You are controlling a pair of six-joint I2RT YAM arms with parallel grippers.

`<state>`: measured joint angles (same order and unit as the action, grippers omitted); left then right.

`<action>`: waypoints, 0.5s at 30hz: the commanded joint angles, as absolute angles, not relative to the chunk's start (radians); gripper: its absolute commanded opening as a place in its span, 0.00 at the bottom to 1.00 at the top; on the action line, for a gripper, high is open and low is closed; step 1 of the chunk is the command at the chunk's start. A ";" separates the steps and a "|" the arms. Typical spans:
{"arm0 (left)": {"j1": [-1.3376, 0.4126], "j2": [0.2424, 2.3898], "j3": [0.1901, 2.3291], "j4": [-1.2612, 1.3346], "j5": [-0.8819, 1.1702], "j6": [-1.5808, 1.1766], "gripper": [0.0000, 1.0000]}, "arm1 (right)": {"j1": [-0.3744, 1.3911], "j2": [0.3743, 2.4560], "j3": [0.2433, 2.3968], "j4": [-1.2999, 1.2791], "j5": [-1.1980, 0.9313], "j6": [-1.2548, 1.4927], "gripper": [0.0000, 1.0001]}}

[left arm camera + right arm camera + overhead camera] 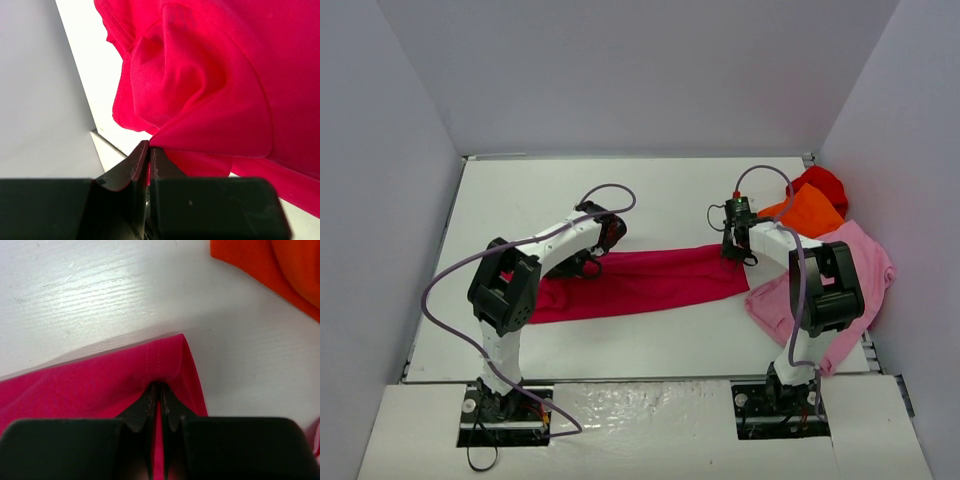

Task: Fold and stack the t-shirts
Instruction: Fold the other side of the tshirt into a rectangle

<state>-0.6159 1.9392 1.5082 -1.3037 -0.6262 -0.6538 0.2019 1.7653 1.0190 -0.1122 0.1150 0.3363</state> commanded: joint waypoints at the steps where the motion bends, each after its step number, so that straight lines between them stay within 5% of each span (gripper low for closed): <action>1: -0.618 1.881 1.525 -1.532 -0.666 -0.644 0.00 | 0.193 1.750 1.016 -0.109 0.118 0.325 0.00; 15: -0.618 1.884 1.515 -1.533 -0.670 -0.644 0.00 | 0.192 1.709 1.048 -0.167 0.256 0.311 0.00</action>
